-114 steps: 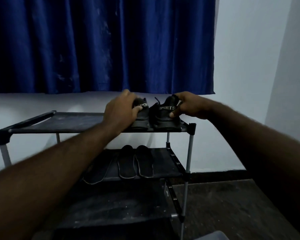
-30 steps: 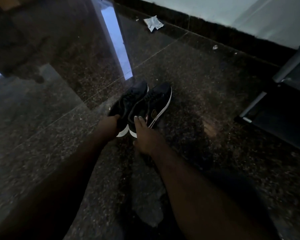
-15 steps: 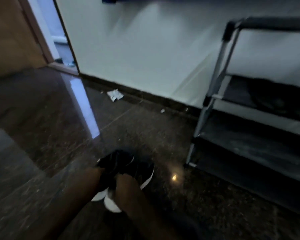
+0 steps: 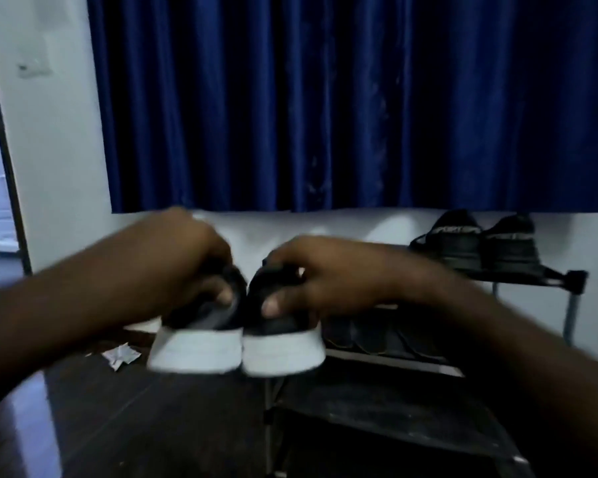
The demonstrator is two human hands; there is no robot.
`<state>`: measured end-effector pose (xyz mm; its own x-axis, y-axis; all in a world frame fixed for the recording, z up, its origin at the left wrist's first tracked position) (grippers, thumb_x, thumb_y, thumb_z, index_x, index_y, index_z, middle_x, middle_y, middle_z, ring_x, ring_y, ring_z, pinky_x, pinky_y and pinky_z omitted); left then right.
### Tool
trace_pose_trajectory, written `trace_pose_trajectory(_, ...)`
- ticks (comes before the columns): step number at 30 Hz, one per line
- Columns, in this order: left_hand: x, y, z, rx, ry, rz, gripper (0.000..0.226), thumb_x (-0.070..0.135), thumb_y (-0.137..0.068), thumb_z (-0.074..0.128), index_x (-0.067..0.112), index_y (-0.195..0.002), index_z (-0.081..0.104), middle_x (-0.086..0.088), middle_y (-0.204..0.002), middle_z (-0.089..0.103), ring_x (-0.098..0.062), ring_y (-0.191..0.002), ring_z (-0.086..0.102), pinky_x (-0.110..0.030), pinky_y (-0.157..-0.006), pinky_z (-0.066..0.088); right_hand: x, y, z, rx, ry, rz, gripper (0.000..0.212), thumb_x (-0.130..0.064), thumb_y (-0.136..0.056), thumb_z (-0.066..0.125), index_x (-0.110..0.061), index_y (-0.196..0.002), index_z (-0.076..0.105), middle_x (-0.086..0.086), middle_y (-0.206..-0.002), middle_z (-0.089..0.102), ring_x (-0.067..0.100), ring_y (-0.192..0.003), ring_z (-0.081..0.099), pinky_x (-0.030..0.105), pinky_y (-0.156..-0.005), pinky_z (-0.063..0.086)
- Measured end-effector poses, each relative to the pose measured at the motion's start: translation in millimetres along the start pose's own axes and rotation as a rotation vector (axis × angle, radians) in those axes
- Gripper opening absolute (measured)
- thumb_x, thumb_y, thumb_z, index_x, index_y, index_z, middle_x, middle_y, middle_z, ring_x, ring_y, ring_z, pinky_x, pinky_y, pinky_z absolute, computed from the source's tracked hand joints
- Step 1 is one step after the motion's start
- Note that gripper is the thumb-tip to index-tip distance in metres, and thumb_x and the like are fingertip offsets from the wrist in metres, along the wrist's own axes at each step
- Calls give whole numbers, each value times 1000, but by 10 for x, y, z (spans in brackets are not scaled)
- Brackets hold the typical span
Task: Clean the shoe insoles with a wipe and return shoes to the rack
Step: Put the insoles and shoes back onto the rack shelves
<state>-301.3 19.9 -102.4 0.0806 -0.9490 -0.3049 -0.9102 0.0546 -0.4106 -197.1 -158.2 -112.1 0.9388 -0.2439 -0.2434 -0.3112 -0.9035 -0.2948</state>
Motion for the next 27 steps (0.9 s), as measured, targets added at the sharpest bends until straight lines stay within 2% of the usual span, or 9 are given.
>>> trace_pose_trajectory(2,229,-211,-420,122,73,28,20,44,-72,78,31,-87,74,13,-70,64,-7,-65,59,-32,-67,52,-18,129,-459,39,17,40,18,-30,-87,73,-17,-97,65,5,-88,71,19,-73,69,34,-66,58)
trace_pose_trajectory(4,332,-473,-629,260,104,23,25,39,-73,79,24,-92,75,4,-77,69,-16,-72,63,-35,-70,53,57,173,-791,92,71,98,16,-28,-87,74,-19,-94,63,5,-85,72,22,-71,70,37,-64,59)
trace_pose_trajectory(8,465,-1092,-552,348,136,29,25,35,-76,78,16,-93,73,-8,-82,68,-27,-81,65,-35,-68,51,459,108,-1150,195,149,195,18,-24,-86,75,-15,-96,63,2,-85,69,17,-72,67,35,-67,58)
trace_pose_trajectory(12,577,-1640,-209,335,141,80,7,22,-79,74,25,-81,69,3,-75,60,-24,-84,64,-25,-63,35,1106,-86,-1107,325,215,307,36,-25,-83,77,-11,-113,64,7,-107,69,22,-97,65,40,-86,55)
trace_pose_trajectory(15,594,-1970,87,315,128,80,32,21,-80,73,29,-63,47,5,-76,63,-25,-85,65,-26,-63,35,1539,-243,-979,370,201,351,39,-24,-82,78,-12,-117,64,7,-111,69,22,-102,64,42,-94,52)
trace_pose_trajectory(18,603,-2218,387,292,125,83,33,25,-82,71,29,-68,41,-2,-91,69,-26,-87,65,-27,-64,36,1902,-359,-806,399,150,377,38,-20,-82,78,-12,-116,65,8,-110,69,22,-101,64,42,-94,52)
trace_pose_trajectory(22,602,-2417,708,288,164,53,9,26,-84,69,19,-87,64,-5,-97,69,-28,-92,65,-28,-65,35,2210,-441,-571,395,100,367,38,-15,-83,76,-12,-119,64,6,-112,67,21,-102,63,33,-93,50)
trace_pose_trajectory(25,605,-2478,912,230,237,41,13,25,-84,70,20,-96,69,-5,-102,68,-25,-93,63,-28,-68,41,2372,-438,-475,355,86,373,33,-14,-83,76,-15,-115,65,1,-107,67,17,-99,61,29,-90,49)
trace_pose_trajectory(27,586,-2490,1010,201,263,63,18,25,-85,70,19,-101,71,-4,-106,67,-24,-96,62,-30,-74,47,2447,-427,-430,346,89,355,29,-12,-83,76,-16,-110,67,-6,-100,64,12,-94,59,18,-80,45)
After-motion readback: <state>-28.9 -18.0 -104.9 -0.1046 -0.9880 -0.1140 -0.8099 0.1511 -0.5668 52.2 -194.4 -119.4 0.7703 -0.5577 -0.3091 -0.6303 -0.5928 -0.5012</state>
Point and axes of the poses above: each hand's wrist, its own y-axis away from the middle knuckle, its own z-axis out of the palm, x = y × z, the point moved 1 cm from there along -y, towards the middle knuckle
